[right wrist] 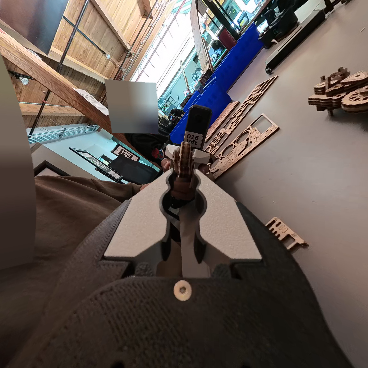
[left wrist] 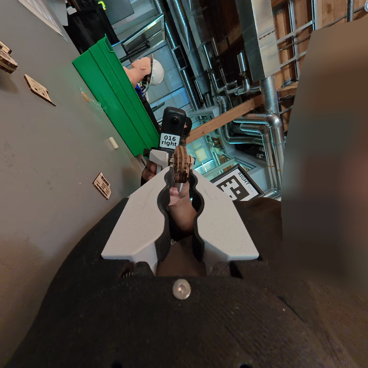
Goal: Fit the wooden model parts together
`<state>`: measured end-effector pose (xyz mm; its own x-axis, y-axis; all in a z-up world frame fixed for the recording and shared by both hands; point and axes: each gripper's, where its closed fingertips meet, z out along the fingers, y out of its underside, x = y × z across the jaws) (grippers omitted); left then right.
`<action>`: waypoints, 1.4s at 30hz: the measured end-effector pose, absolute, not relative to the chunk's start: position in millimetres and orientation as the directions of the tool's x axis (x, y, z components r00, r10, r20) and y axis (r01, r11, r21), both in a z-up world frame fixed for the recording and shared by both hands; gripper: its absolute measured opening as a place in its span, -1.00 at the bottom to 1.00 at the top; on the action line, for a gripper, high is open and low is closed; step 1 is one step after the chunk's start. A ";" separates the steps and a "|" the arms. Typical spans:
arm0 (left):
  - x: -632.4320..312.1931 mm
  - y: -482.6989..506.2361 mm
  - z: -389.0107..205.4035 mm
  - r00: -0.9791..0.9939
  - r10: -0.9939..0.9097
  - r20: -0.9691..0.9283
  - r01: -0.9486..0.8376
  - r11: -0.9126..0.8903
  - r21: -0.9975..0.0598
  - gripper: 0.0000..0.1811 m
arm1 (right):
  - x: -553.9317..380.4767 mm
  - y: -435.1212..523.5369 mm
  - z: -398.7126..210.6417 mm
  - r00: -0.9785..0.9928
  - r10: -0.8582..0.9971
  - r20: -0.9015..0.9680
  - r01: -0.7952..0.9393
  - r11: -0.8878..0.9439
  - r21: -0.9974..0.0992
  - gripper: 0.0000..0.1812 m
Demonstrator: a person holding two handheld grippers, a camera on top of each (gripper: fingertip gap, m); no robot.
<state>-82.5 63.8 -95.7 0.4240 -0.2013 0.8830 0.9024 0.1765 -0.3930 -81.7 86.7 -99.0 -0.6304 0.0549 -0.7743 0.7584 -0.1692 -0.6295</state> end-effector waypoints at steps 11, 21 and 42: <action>-77.2 66.5 -95.5 0.490 -0.163 0.857 0.870 0.161 -0.467 -0.76 | -87.2 93.6 -93.4 -0.669 0.082 -0.739 0.715 -0.201 -0.669 -0.83; -64.9 69.9 -82.2 0.696 -0.085 0.713 0.715 0.174 -0.677 -0.82 | -74.9 90.3 -78.9 -0.803 0.066 -0.592 0.575 -0.176 -0.799 -0.83; -55.5 71.1 -70.8 0.852 0.005 0.523 0.514 0.178 -0.839 -0.84 | -63.5 90.8 -66.4 -0.894 0.063 -0.444 0.430 -0.167 -0.887 -0.84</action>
<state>-55.5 71.1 -70.8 0.8521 0.0052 0.5233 0.5141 0.1780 -0.8390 -63.5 90.8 -66.4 -0.8936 0.0632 -0.4444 0.4296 -0.1669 -0.8875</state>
